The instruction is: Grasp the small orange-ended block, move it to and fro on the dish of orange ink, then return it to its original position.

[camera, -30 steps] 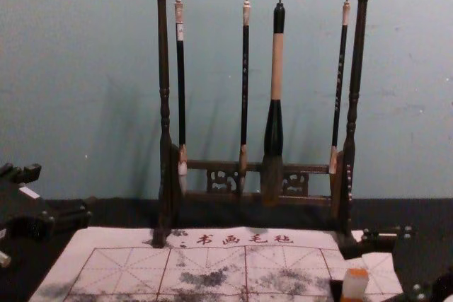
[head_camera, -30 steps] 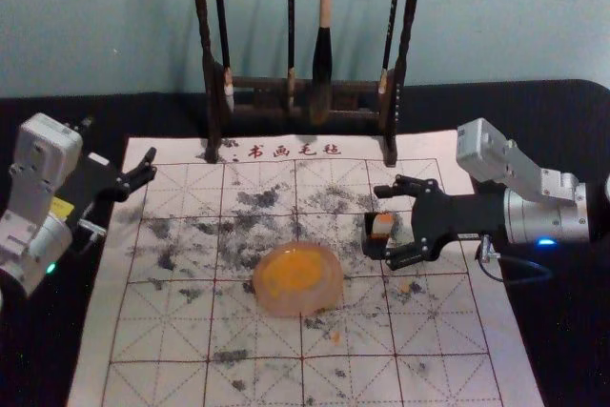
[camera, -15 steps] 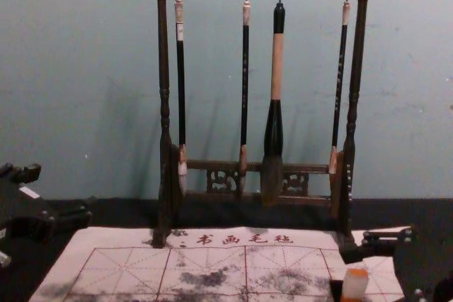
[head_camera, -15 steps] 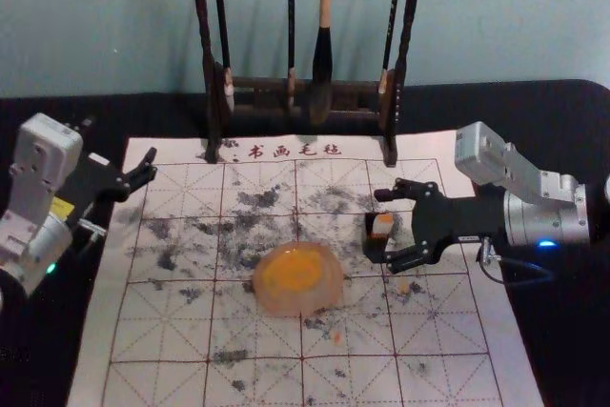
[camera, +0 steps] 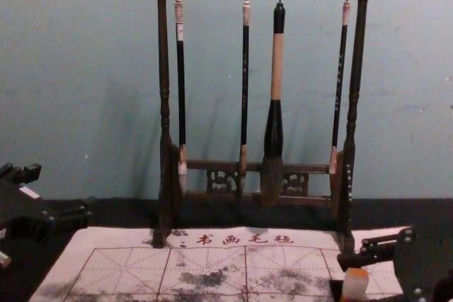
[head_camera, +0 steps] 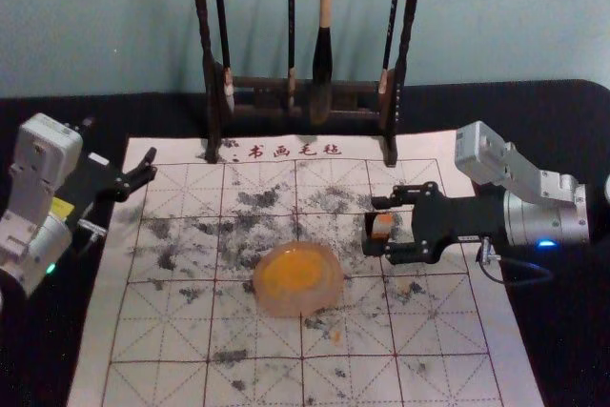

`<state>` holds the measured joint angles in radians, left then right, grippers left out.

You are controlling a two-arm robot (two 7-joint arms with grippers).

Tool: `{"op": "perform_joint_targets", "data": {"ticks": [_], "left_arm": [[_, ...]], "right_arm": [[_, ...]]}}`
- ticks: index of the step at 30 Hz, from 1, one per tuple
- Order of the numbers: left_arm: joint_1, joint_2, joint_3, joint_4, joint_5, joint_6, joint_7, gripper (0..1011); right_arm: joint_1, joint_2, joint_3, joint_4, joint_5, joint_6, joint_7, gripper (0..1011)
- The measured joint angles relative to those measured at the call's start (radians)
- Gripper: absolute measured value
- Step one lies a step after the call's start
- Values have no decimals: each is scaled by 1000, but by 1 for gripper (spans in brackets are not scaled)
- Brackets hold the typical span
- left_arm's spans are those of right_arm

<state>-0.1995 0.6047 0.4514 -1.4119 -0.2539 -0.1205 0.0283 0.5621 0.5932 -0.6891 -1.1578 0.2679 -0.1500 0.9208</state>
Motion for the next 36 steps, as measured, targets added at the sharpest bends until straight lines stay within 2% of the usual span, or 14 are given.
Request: {"op": "perform_joint_targets", "data": {"ticks": [4, 5, 11, 12, 17, 20, 29, 36], "left_arm": [[0, 0, 0, 0, 0, 0, 0, 1001], [0, 0, 0, 0, 0, 0, 0, 1001], [0, 0, 0, 0, 0, 0, 0, 1001], [0, 0, 0, 0, 0, 0, 0, 1001], [0, 0, 0, 0, 0, 0, 0, 1001], [0, 0, 0, 0, 0, 0, 0, 1001], [0, 0, 0, 0, 0, 0, 0, 1001], [0, 0, 0, 0, 0, 0, 0, 1001]], "right_arm": [[0, 0, 0, 0, 0, 0, 0, 621], [0, 0, 0, 0, 0, 0, 0, 551], [0, 0, 1, 0, 1, 0, 0, 366], [0, 0, 1, 0, 1, 0, 0, 366], [0, 0, 1, 0, 1, 0, 0, 172], [0, 0, 1, 0, 1, 0, 0, 134], [-1, -1, 3, -2, 12, -1, 0, 134], [-6, 11, 20, -35, 31, 19, -13, 134]]}}
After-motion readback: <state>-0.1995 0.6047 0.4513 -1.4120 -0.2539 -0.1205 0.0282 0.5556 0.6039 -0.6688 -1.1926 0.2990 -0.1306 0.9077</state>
